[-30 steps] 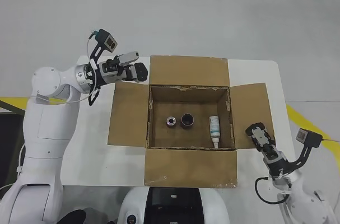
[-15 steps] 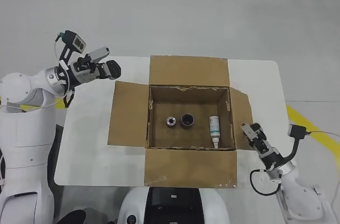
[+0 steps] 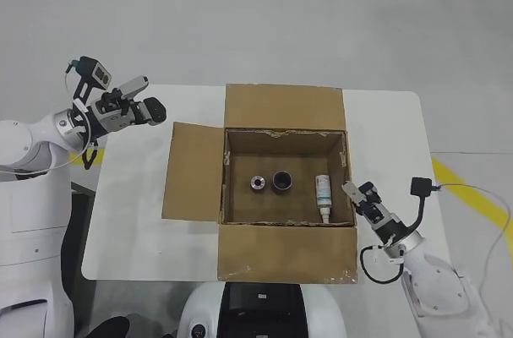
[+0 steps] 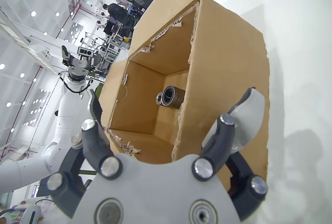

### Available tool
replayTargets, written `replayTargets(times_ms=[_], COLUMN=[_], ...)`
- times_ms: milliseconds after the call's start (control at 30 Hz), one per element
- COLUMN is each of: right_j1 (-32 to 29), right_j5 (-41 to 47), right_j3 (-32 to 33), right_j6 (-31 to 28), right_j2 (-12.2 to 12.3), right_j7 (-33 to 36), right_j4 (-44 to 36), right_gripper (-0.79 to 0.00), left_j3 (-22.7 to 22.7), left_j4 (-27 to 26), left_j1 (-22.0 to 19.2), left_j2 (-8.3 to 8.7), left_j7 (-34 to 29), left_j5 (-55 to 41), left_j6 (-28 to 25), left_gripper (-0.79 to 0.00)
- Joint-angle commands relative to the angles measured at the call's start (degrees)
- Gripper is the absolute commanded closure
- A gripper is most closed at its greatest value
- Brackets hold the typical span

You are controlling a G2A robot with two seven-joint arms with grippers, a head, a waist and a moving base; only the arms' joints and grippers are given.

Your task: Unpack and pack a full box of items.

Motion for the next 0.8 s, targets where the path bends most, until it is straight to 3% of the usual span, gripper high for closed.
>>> replayTargets(times_ms=[0, 467, 767], right_j1=[0.6, 4.5, 2.9], right_j5=[0.0, 1.1, -4.2], right_j3=[-0.5, -5.6, -2.0], right_j6=[0.2, -0.6, 2.8], right_j2=[0.0, -0.3, 0.2], right_j7=[0.2, 1.1, 0.7], right_j4=[0.1, 1.6, -4.3], right_gripper=[-0.785, -0.785, -0.785], left_j3=[-0.3, -2.8, -2.4], left_j4=[0.3, 2.7, 3.9], left_j1=[0.3, 0.5, -0.2], left_j2=[0.27, 2.04, 2.35], left_j7=[-0.1, -3.8, -4.2], left_j5=[0.1, -0.5, -2.2], left_j6=[0.2, -1.4, -2.5], left_gripper=[-0.785, -0.785, -0.785])
